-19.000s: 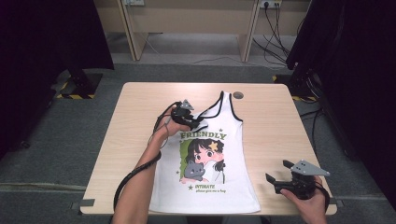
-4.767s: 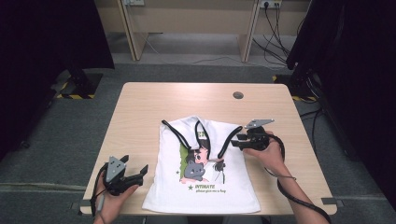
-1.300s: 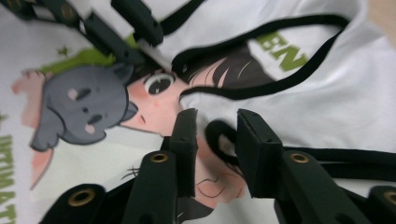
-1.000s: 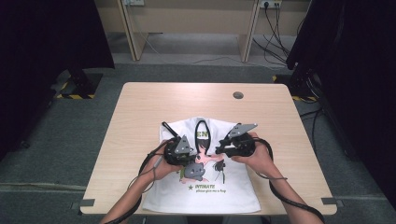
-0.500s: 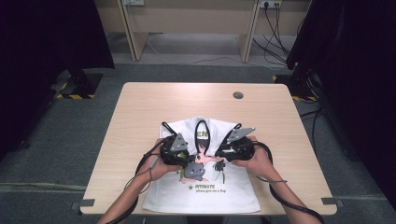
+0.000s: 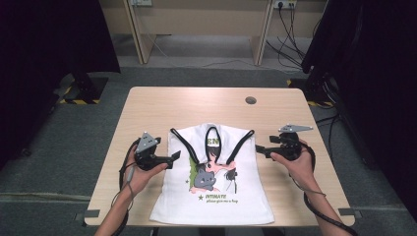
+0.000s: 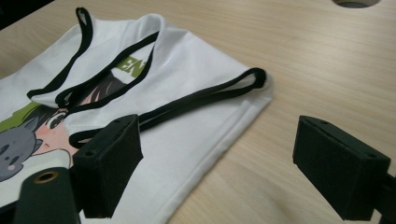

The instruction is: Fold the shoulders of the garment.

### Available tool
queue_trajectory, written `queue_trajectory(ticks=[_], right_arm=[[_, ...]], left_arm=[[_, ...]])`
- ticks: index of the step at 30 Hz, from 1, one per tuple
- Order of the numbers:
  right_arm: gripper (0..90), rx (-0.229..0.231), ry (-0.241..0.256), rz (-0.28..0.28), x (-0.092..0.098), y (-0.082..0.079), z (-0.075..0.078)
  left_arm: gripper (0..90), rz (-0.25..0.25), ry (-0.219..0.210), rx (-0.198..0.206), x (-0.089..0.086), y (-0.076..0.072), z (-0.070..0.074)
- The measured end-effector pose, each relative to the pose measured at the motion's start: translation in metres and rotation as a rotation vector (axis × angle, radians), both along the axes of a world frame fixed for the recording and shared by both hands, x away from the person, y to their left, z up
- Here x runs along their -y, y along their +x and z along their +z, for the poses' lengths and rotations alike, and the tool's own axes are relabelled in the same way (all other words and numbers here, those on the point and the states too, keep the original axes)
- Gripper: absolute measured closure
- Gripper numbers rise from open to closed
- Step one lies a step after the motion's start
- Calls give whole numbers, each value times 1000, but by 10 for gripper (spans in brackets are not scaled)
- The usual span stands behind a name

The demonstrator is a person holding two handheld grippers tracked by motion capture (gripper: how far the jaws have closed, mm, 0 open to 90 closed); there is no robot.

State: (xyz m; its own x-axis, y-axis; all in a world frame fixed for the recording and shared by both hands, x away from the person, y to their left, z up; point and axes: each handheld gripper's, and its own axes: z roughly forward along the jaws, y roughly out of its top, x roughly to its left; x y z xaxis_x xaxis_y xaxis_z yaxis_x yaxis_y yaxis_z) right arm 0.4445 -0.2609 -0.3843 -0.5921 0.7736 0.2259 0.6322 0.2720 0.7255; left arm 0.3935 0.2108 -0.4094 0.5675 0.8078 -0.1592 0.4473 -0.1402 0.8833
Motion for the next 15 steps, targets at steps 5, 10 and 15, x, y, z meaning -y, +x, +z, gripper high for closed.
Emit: queue_trajectory(ticks=[5, 10, 15], right_arm=[[109, 2, -2, -42, 20, 0, 2], [98, 5, 10, -84, 39, -2, 2], [93, 5, 16, -110, 50, -3, -2]], left_arm=[[47, 70, -13, -7, -20, -1, -4], [55, 197, -24, -21, -45, -2, -6], [57, 269, -30, -16, -61, -5, -6]])
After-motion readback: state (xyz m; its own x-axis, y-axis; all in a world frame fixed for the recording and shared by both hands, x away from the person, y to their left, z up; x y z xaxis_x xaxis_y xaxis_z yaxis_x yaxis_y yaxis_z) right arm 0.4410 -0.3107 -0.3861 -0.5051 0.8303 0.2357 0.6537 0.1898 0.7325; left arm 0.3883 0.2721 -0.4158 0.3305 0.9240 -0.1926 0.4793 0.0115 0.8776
